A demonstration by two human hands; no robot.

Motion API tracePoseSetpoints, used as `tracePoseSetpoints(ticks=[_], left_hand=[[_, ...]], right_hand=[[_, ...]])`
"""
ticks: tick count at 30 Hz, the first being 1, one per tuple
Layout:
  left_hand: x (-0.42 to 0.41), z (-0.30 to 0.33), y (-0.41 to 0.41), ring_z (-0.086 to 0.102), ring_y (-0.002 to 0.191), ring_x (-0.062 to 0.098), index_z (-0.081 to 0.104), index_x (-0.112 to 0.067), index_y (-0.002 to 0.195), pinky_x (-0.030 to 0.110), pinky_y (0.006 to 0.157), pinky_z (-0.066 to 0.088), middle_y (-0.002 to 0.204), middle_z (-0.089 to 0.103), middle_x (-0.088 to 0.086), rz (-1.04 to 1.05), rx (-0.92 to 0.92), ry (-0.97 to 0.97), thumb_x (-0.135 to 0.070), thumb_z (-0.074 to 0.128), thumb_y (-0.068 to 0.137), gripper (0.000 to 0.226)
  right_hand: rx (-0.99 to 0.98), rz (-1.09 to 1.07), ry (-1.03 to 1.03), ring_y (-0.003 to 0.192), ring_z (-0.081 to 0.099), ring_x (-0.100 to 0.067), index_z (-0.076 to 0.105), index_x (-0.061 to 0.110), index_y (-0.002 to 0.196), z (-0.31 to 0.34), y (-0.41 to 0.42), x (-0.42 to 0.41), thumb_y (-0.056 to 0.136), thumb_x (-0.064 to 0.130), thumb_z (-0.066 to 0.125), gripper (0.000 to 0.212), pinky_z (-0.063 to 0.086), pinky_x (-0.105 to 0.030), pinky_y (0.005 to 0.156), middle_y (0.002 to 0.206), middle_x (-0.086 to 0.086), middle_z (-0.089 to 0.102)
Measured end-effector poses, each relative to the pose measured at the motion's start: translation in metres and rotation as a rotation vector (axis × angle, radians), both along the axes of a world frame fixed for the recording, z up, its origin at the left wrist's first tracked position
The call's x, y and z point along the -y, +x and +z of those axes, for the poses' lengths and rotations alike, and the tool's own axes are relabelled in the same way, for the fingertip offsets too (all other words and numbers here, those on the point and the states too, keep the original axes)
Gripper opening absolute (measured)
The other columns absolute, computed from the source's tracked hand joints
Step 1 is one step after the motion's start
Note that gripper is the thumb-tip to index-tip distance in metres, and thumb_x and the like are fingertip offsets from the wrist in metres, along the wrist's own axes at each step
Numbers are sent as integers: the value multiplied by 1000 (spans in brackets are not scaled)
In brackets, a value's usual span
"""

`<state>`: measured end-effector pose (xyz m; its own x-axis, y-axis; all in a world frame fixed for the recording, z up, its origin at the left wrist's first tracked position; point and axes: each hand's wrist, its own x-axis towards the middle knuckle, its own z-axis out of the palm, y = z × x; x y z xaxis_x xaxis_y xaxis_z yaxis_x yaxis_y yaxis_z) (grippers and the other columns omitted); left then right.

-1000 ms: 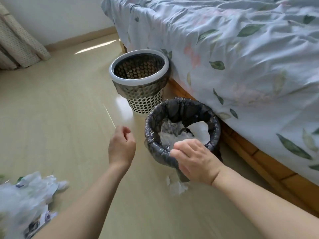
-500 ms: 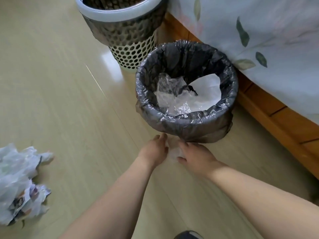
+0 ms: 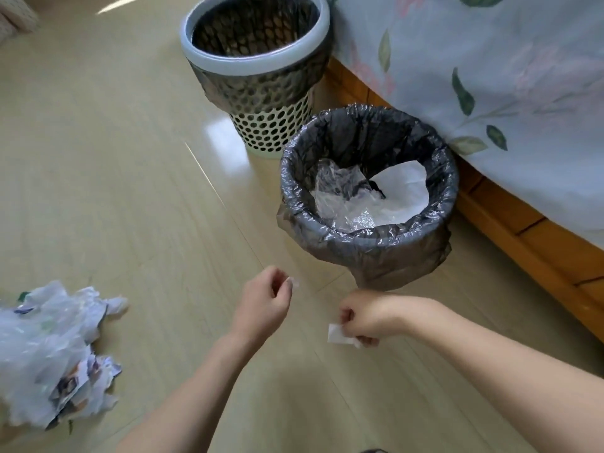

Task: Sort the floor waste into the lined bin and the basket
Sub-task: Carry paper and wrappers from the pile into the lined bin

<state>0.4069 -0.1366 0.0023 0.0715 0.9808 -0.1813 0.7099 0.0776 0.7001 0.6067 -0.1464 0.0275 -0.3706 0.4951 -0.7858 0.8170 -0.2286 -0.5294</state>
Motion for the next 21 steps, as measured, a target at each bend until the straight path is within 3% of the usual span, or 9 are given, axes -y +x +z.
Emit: tracePoseSetpoints(ticks=[5, 8, 10, 12, 15, 18, 21], left_hand=[[-24, 105, -2, 40, 51, 5, 54, -19, 79, 16, 50, 35, 58, 46, -10, 84, 215, 374, -16, 59, 94, 16], [-53, 148, 24, 43, 54, 7, 54, -20, 80, 20, 54, 40, 61, 49, -9, 10, 176, 514, -16, 58, 93, 14], [-75, 160, 49, 51, 62, 11, 58, -21, 82, 29, 63, 46, 65, 56, -8, -69, 67, 487, -20, 57, 91, 9], [-93, 158, 74, 60, 81, 19, 66, -23, 89, 35, 80, 48, 81, 66, -6, -184, -187, 411, -22, 52, 89, 14], [-105, 152, 97, 51, 108, 27, 69, -31, 108, 42, 98, 32, 107, 66, -1, -304, -557, 241, -18, 42, 90, 34], [-106, 157, 91, 48, 111, 28, 67, -32, 113, 43, 97, 29, 114, 63, -1, -261, -598, 274, -19, 39, 91, 37], [-102, 170, 54, 49, 113, 25, 65, -30, 116, 42, 99, 30, 117, 61, -2, -232, -568, 325, -22, 39, 94, 35]], right_hand=[[-354, -294, -116, 54, 56, -15, 55, 7, 82, 101, 25, -32, 93, 1, 54, 13, 50, -23, 53, 63, -8, 57], [-395, -308, -63, 58, 56, -16, 58, 5, 87, 152, 42, -54, 94, 3, 55, 8, 51, -23, 54, 68, -10, 58], [-295, -385, 93, 55, 54, -16, 60, 3, 86, 162, 50, -70, 93, 3, 56, 9, 49, -23, 51, 69, -12, 56], [-79, -474, 333, 56, 54, -19, 64, 2, 82, 152, 55, -88, 89, 2, 55, 12, 48, -26, 52, 70, -14, 57], [285, -322, 607, 63, 59, -23, 68, 5, 93, 137, 58, -93, 86, 10, 50, 21, 49, -28, 56, 83, -11, 67], [370, -199, 653, 74, 57, -23, 62, 7, 112, 137, 55, -87, 89, 12, 43, 30, 45, -27, 59, 100, -10, 62], [380, -167, 825, 105, 57, -29, 53, 11, 128, 145, 38, -90, 92, 11, 43, 37, 50, -34, 87, 126, -11, 52]])
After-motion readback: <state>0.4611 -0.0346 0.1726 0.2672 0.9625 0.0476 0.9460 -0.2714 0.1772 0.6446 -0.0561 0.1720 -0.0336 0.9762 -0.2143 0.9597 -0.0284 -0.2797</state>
